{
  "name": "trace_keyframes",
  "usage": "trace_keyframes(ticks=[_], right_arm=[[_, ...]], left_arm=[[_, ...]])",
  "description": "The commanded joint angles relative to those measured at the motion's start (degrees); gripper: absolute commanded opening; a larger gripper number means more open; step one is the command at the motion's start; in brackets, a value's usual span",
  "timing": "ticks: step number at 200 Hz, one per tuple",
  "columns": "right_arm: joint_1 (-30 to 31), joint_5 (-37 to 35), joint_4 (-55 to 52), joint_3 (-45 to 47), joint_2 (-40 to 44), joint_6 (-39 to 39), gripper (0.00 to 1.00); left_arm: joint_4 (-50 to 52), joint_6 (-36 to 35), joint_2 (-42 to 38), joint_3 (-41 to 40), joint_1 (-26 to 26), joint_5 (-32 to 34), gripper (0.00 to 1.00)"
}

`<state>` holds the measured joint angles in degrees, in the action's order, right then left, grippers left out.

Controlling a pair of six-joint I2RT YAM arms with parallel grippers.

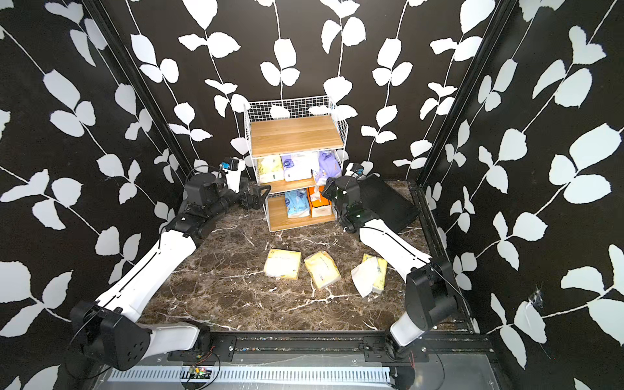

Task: Remove the tissue boxes from the shelf
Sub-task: Move the box of tissues to the shelf, then pick up a box of tissues from the shelf.

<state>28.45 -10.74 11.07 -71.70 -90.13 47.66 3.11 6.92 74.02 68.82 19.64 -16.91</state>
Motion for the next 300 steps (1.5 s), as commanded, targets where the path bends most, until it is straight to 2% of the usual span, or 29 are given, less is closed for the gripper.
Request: trace_keyframes(ticks=[1,19,59,106,150,188,229,300], right_arm=[[0.0,-0.64,0.02,0.95,2.57,-0.17,0.65],[0.01,-1.03,-0.69,1.94,4.4,-0.46,0.75],[-0.08,-0.22,-1.53,4.35,7.85,-1.23,0.86],[-0.98,4.85,0.37,3.06,4.96,0.45,0.96],[-1.02,3.22,4.67,2.56,0.75,2.33,0.96],[-0.98,4.77,10.42,1.49,-2.76,3.05,0.95],[-1.02,3.82,13.84,2.49,-3.97,3.49,0.94],[-1.02,3.33,15.27,-0.34,-7.22,3.94,0.91]], left_arm=[[-1.04,-0.72,-1.89,-0.64,0.16,0.23,0.99],[-0.57,0.27,-1.22,0.35,0.03,-1.24,0.99],[-1.27,0.31,-1.6,-0.27,-0.04,-1.38,0.99],[-1.0,-0.06,-0.9,-0.32,-0.04,-1.41,0.99],[-1.34,0.36,-0.42,-0.62,-0.05,-1.8,0.99],[-1.71,1.42,0.14,-0.67,-0.02,-3.17,0.99],[-1.43,0.99,0.17,-0.68,0.01,-2.95,0.99],[-1.55,0.81,0.16,-0.92,0.05,-3.13,0.99]])
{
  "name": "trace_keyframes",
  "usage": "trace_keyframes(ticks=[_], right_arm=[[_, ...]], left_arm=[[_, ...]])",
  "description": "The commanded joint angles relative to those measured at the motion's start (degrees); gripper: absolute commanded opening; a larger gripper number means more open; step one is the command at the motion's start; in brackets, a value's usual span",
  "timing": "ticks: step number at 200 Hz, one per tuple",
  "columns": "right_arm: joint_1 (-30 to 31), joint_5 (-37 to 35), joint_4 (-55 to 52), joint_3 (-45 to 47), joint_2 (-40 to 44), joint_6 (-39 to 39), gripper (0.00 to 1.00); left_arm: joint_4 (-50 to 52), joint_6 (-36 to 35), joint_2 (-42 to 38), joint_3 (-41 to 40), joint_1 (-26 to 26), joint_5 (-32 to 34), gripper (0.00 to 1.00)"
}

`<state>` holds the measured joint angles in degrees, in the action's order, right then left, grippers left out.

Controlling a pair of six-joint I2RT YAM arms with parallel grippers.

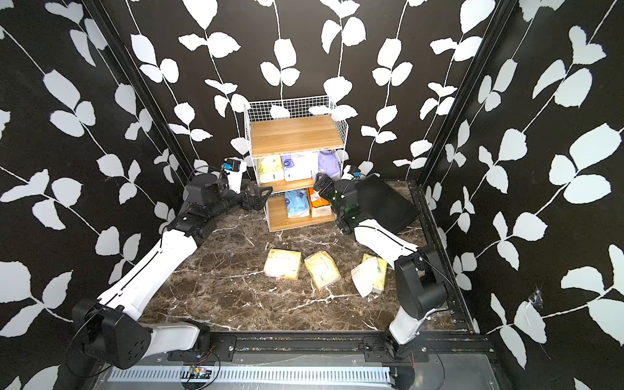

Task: Remove the tissue boxes from the shelf
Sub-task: Pick up a box of tissues from the shelf.

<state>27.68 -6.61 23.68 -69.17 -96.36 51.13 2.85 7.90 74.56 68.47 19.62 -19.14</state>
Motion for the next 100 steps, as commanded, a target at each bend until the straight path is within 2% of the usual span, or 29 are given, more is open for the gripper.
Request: trace_keyframes(ticks=[1,15,26,61,100], right_arm=[[-0.22,-0.79,2.67,-2.89,-1.01,0.46,0.91],[-0.26,-1.06,2.7,-3.45,-1.63,0.37,0.89],[-0.26,-0.99,2.93,-3.74,-2.11,0.46,0.84],[-0.25,-1.07,4.91,-2.42,-1.55,0.81,0.54],[-0.26,-1.59,5.66,-0.43,0.72,0.03,0.27]], left_arm=[[-1.33,-0.17,-0.39,-0.59,0.07,-0.9,0.99],[-1.36,-0.25,-0.47,-0.62,0.07,-0.9,0.99],[-1.36,-0.25,-0.47,-0.62,0.07,-0.9,0.99],[-1.35,-0.34,-0.65,-0.62,0.07,-0.9,0.99],[-1.36,-0.25,-0.81,-0.62,0.07,-1.07,0.99]])
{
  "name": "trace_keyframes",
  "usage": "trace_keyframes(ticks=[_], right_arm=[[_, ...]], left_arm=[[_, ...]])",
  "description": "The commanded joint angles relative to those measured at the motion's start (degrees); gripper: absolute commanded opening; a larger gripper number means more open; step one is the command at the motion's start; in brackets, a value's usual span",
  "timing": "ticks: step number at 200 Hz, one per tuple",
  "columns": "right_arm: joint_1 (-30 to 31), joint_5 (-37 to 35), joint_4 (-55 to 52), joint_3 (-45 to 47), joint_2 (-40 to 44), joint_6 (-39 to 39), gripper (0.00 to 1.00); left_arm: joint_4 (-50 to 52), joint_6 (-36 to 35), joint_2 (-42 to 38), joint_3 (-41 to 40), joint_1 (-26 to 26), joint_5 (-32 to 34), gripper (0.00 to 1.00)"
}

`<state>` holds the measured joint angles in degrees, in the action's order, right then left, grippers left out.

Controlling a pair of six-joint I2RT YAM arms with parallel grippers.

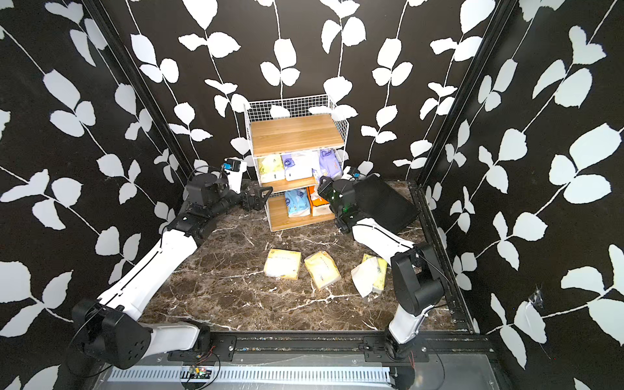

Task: Remove the tissue boxes from the shelf
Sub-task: Pick up a box of tissues from the shelf.

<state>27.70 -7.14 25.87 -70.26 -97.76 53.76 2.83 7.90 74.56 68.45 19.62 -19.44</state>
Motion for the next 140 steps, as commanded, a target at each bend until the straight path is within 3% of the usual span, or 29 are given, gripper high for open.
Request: trace_keyframes(ticks=[1,17,70,140], right_arm=[[-0.28,-1.05,3.48,0.75,2.21,-2.6,0.26],[-0.24,-1.11,3.49,1.66,3.58,-3.11,0.17],[-0.19,-1.67,1.34,5.61,10.11,-4.62,0.0],[0.2,1.34,-5.75,16.65,23.61,-8.13,0.0]], left_arm=[[-1.34,-0.25,-0.82,-0.6,0.07,-0.77,0.99],[-1.34,-0.34,-0.74,-0.59,0.05,-0.65,0.99],[-1.06,-0.73,-0.92,-0.59,0.07,-0.42,0.99],[-0.55,-1.4,-2.13,-0.51,0.07,0.8,0.99]])
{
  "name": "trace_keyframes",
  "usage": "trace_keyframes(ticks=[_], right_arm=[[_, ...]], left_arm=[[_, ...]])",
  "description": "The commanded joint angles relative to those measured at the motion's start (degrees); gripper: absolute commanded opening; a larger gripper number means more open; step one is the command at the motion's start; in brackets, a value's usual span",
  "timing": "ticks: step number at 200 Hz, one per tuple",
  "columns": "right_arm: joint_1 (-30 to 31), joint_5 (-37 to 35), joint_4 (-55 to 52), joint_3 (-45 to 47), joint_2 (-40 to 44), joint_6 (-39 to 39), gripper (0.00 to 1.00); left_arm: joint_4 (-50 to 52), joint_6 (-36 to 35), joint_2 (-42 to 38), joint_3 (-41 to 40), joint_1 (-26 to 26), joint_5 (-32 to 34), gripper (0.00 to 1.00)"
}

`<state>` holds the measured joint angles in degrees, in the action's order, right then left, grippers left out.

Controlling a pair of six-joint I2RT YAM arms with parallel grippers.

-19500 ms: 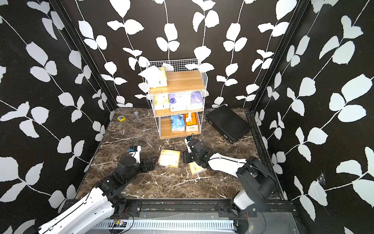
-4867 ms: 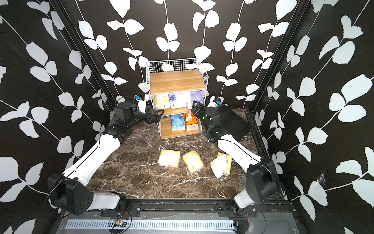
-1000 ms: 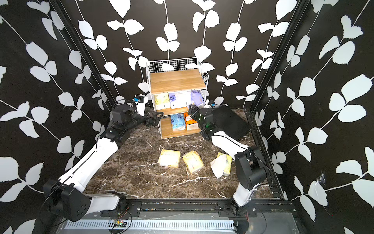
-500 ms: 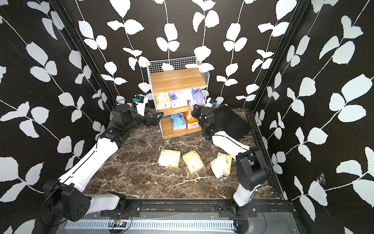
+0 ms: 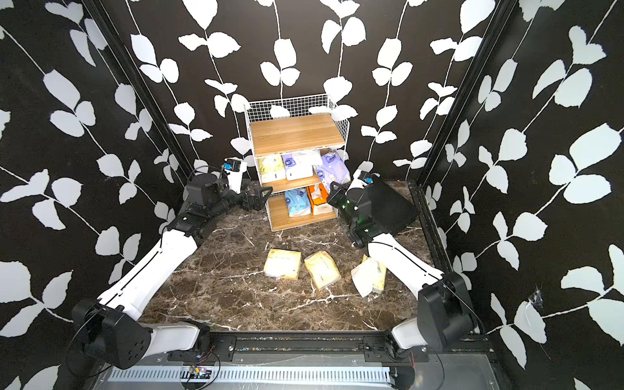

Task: Remove the tissue boxes from the shelf
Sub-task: Pick up a box of tissues from the shelf.

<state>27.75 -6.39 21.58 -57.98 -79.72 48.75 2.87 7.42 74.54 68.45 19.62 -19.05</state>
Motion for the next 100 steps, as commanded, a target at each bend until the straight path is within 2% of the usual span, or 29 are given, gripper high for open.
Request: trace_keyframes(ticks=[1,58,100], right_arm=[[0.14,0.55,-1.77,4.58,5.78,-3.22,0.0],[0.12,-0.03,-14.08,13.81,20.17,-8.95,0.0],[0.16,0.38,-17.64,21.55,23.34,-10.07,0.0]], left_arm=[[-0.59,-0.92,-2.07,-0.55,0.11,0.41,0.99],[-0.73,-0.63,-2.48,-0.55,0.07,0.86,0.99],[-0.5,-1.51,-3.33,-0.81,0.07,1.39,0.99]])
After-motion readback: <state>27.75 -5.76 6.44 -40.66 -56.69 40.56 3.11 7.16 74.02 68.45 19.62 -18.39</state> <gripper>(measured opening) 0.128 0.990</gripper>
